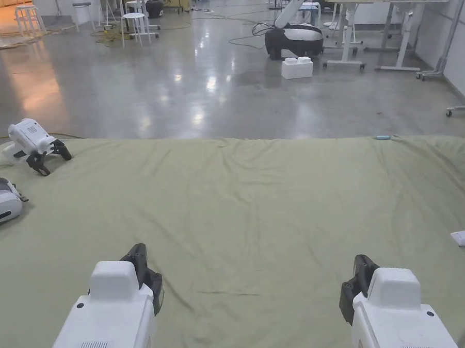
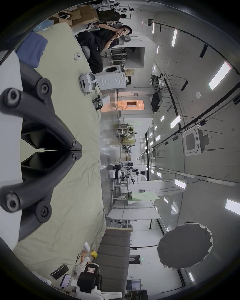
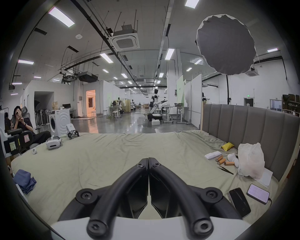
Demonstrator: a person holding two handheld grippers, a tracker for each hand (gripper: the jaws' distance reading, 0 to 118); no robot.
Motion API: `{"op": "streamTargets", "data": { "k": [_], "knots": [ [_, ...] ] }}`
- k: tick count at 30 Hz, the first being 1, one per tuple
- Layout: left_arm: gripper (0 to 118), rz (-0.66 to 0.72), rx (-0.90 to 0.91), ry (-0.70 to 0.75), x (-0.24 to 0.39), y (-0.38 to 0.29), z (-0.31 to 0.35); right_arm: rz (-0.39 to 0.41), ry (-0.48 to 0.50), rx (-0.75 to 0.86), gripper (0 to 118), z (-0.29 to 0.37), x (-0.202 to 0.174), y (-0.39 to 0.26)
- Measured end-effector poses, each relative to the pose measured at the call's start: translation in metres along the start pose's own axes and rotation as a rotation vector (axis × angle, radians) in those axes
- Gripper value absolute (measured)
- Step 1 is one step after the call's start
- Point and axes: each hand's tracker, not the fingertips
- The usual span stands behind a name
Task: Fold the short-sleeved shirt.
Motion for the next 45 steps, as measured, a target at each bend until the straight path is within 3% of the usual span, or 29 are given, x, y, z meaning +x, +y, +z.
{"op": "streamTargets", "data": {
  "k": [18, 21, 24, 25, 28, 31, 33, 38, 43, 45],
  "knots": [
    [0, 0.013, -0.031, 0.021, -0.008, -0.001, -0.003, -0.010, 0.008, -0.020, 0, 0.002, -0.006, -0.007],
    [20, 0.011, -0.035, 0.019, -0.009, -0.002, -0.004, 0.014, -0.009, -0.022, 8, 0.001, -0.011, -0.007],
    [48, 0.013, -0.038, 0.016, -0.010, -0.001, -0.003, 0.021, -0.021, -0.028, 74, 0.000, -0.010, -0.007],
    [62, 0.012, -0.033, 0.021, -0.010, -0.001, -0.003, 0.015, -0.017, -0.027, 85, 0.000, -0.010, -0.007],
    [91, 0.017, -0.026, 0.030, -0.011, -0.001, -0.003, 0.018, 0.004, -0.011, 85, 0.001, -0.010, -0.008],
    [106, 0.013, -0.022, 0.038, -0.011, -0.003, -0.003, 0.028, 0.017, -0.013, 90, 0.000, -0.012, -0.008],
    [108, 0.008, -0.018, 0.038, -0.010, -0.003, -0.003, 0.027, 0.028, -0.010, 97, 0.000, -0.013, -0.008],
    [110, -0.005, -0.022, 0.026, -0.010, -0.005, -0.004, 0.021, 0.040, 0.001, 100, -0.001, -0.015, -0.006],
    [110, 0.008, 0.021, 0.014, -0.014, -0.005, -0.001, -0.049, 0.110, 0.004, 103, -0.005, -0.012, -0.004],
    [110, 0.023, 0.035, 0.006, -0.017, -0.003, 0.000, -0.047, 0.068, -0.003, 103, -0.007, -0.015, -0.003]
  ]
}}
